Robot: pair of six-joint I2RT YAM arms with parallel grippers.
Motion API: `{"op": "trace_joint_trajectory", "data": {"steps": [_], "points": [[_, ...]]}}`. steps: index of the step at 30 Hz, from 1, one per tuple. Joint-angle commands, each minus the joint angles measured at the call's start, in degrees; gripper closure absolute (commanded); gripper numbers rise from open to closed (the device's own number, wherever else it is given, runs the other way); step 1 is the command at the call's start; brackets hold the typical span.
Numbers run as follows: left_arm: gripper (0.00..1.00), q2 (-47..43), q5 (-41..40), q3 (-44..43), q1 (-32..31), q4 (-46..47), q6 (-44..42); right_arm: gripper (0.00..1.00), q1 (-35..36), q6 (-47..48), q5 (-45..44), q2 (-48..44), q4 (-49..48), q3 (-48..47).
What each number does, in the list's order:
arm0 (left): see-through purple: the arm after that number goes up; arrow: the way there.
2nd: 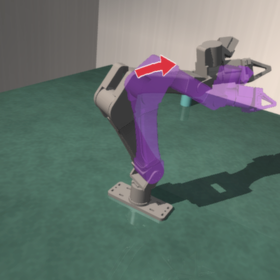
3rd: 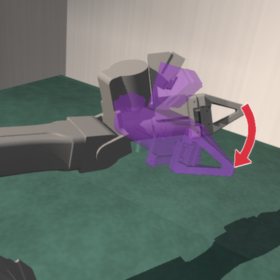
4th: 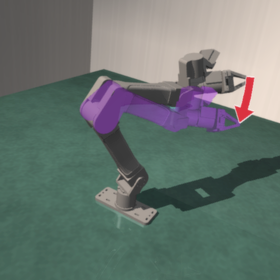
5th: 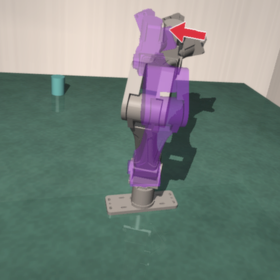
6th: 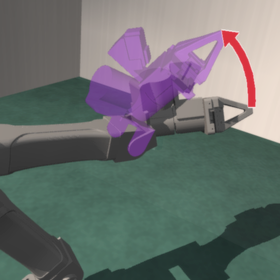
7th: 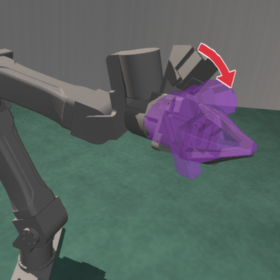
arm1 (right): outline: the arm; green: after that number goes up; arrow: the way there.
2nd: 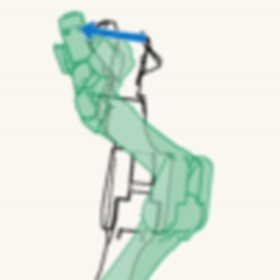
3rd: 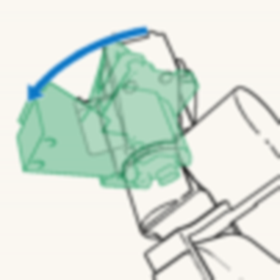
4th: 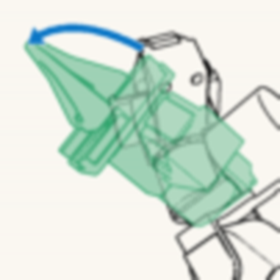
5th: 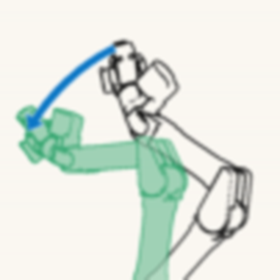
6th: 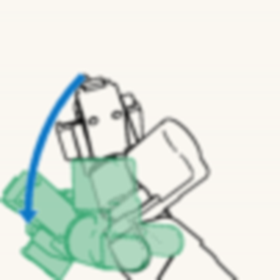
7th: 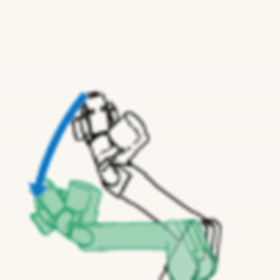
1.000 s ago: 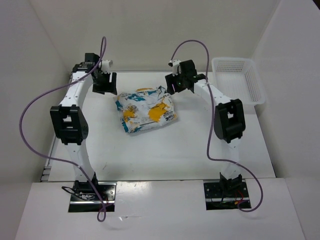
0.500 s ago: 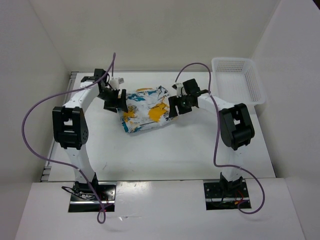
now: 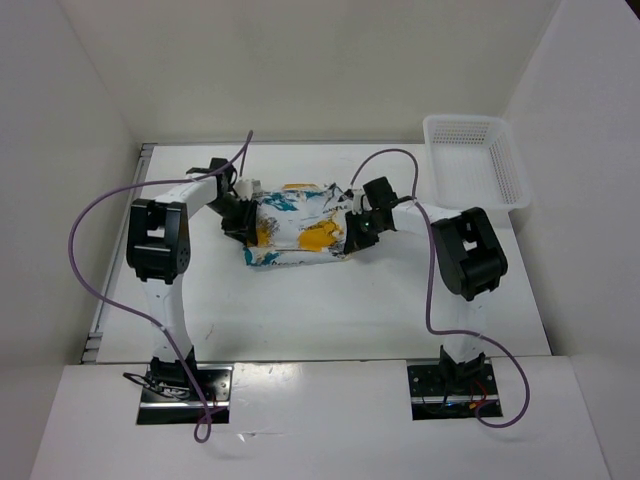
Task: Fold and stack the shorts
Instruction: Fold the shorts
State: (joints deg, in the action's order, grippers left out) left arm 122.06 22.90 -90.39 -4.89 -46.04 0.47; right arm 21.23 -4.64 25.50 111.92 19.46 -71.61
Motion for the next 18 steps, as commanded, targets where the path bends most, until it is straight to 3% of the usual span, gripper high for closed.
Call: {"op": "trace_joint_trajectory", "data": {"steps": [1,10,13,14,18], "points": [[0.57,0.9,-0.67,-1.27,0.14,3.23,-0.47,0.93,0.83,-1.95,1.66,-5.03,-2.23,4.02],[0.5,0.38,1.8,-1.9,0.14,3.77,-0.47,0.93,0.83,-3.27,2.37,-9.52,-2.85,8.42],[0.47,-1.03,1.28,-0.67,0.14,3.77,-0.47,0.83,0.83,-3.79,3.68,-11.1,-2.32,8.42],[0.46,-1.73,1.27,-0.14,0.14,3.77,-0.47,0.72,0.83,-3.79,3.68,-12.06,-2.32,8.42],[0.35,-8.39,3.02,0.48,2.15,3.24,-0.47,0.64,0.83,-0.64,-0.87,-14.88,0.04,7.11]]}}
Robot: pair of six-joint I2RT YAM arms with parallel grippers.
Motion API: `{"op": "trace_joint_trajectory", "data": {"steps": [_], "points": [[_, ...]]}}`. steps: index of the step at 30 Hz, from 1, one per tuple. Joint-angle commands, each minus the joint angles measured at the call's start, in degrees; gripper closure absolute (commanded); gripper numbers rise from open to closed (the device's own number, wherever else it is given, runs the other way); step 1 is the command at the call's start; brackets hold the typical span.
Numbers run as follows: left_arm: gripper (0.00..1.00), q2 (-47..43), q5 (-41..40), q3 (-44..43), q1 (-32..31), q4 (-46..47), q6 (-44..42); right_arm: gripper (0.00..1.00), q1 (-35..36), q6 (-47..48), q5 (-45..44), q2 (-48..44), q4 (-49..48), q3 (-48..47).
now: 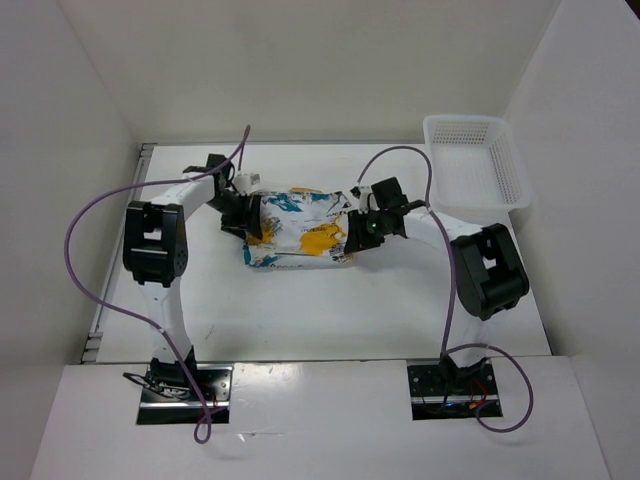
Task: Fold and stack the shorts
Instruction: Fold the shorts
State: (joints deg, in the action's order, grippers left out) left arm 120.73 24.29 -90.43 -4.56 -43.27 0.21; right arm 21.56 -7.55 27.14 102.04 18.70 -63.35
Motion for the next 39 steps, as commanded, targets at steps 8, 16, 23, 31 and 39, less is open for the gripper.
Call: {"op": "trace_joint_trajectory", "data": {"steps": [8,16,23,31,39], "points": [[0.29,-13.41,2.25,10.17,-2.55,-2.88,-0.21,0.57,0.5,3.6,-3.84,-10.89,2.04,2.53],[0.29,-10.17,-6.44,20.03,-5.02,5.56,-0.21,0.57,-2.39,7.38,-8.24,-14.84,3.71,2.37],[0.29,-12.88,-8.48,20.03,-5.55,6.18,-0.21,0.53,-9.07,9.31,-9.47,-19.85,4.86,-1.07],[0.04,-30.18,-5.93,13.27,-4.85,7.38,-0.21,0.47,-11.45,13.25,-10.69,-25.92,7.49,-5.02],[0.0,-43.37,-6.52,10.88,1.91,9.32,-0.21,0.44,-14.87,15.99,-13.86,-36.89,9.34,-4.86]]}}
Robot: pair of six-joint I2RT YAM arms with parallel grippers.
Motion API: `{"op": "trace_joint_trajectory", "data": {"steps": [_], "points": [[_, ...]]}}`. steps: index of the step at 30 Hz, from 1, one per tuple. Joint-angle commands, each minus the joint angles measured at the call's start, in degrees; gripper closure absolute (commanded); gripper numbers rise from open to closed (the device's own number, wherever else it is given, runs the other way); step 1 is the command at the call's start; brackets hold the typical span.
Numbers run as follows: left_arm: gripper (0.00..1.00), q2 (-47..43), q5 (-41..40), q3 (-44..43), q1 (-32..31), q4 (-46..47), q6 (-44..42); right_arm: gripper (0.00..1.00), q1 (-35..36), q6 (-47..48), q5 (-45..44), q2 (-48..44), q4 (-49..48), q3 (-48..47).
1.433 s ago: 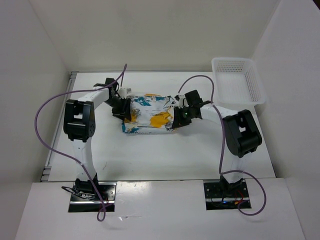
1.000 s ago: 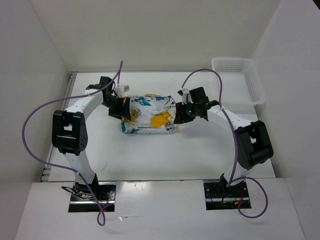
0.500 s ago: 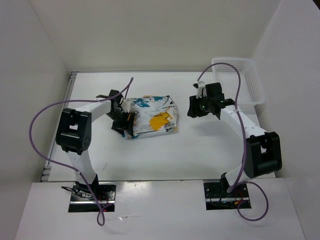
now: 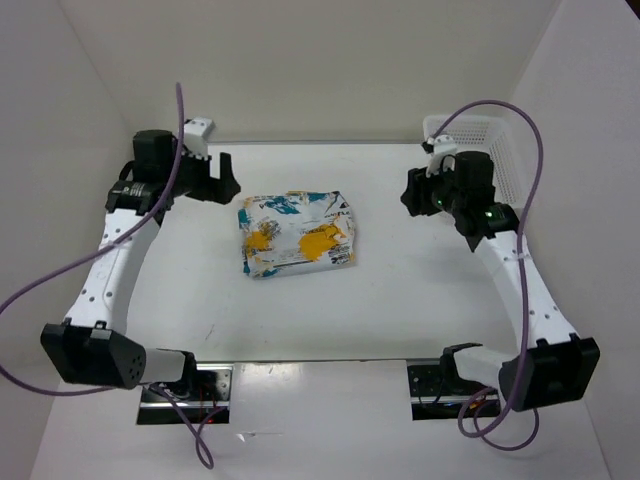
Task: Fold and stack the shorts
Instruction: Fold the shorts
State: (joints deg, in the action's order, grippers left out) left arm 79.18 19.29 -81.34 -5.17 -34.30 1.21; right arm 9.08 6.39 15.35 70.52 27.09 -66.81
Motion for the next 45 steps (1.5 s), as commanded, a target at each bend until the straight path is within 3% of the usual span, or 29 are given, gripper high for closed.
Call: {"op": "trace_joint_trajectory", "data": {"steps": [1,4,8,11,23,42,45], "points": [[0.0,-2.88,-7.02,2.58,3.05,1.25,-1.21,0.43,-3.1,2.57,-2.08,-6.53,0.95,-0.27],[0.0,-8.4,-21.77,6.62,5.34,5.2,-1.21,0.43,-4.5,3.97,-4.19,-10.83,0.95,2.98],[0.0,-12.99,-33.4,10.76,8.06,7.58,-1.21,0.43,-7.23,3.98,-4.98,-15.67,0.95,7.03],[0.0,-15.8,-37.04,13.13,9.39,8.11,-1.21,0.4,-9.25,2.75,-5.51,-18.92,-0.1,8.8],[0.0,-22.31,-27.2,19.38,17.29,6.36,-1.21,0.33,-12.86,1.08,-6.22,-25.25,-2.04,12.31],[0.0,-23.45,-24.91,19.91,17.83,6.36,-1.21,0.26,-12.86,0.02,-5.16,-24.73,-3.1,13.98],[0.0,-23.45,-21.58,19.91,17.83,5.83,-1.21,0.25,-12.86,0.02,-5.16,-24.73,-3.1,14.51]]}}
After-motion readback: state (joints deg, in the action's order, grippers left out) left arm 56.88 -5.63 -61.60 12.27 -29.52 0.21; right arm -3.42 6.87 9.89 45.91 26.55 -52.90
